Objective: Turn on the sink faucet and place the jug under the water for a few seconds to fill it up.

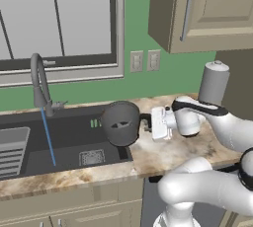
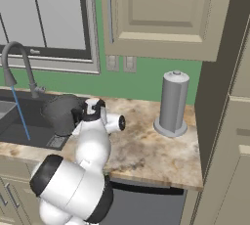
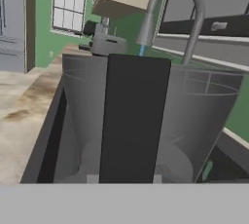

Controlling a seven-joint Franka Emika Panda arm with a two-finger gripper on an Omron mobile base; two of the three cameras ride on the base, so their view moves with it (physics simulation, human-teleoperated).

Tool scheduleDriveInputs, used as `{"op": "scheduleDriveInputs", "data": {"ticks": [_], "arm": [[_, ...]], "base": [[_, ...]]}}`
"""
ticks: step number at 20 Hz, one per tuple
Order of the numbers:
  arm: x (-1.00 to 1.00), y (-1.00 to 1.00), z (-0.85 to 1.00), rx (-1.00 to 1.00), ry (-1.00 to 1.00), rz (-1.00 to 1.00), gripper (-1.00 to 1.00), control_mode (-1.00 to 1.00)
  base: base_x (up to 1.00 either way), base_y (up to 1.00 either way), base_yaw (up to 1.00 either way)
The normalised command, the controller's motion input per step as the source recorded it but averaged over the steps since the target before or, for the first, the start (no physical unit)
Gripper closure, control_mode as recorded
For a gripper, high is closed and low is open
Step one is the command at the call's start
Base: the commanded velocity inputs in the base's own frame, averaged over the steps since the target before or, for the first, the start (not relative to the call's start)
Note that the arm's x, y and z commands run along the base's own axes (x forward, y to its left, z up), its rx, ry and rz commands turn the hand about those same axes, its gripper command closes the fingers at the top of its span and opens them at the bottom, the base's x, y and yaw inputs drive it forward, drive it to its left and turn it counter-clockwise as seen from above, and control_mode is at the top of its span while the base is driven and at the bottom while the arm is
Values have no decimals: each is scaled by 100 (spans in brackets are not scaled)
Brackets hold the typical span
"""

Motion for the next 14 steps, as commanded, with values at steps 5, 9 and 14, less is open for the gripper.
{"op": "scheduleDriveInputs", "data": {"ticks": [5,9,14], "arm": [[21,69,0,0,4,6,100,-100],[16,69,0,-1,2,5,100,-100],[23,68,0,-2,10,3,100,-100]], "base": [[0,0,0],[0,0,0],[0,0,0]]}}
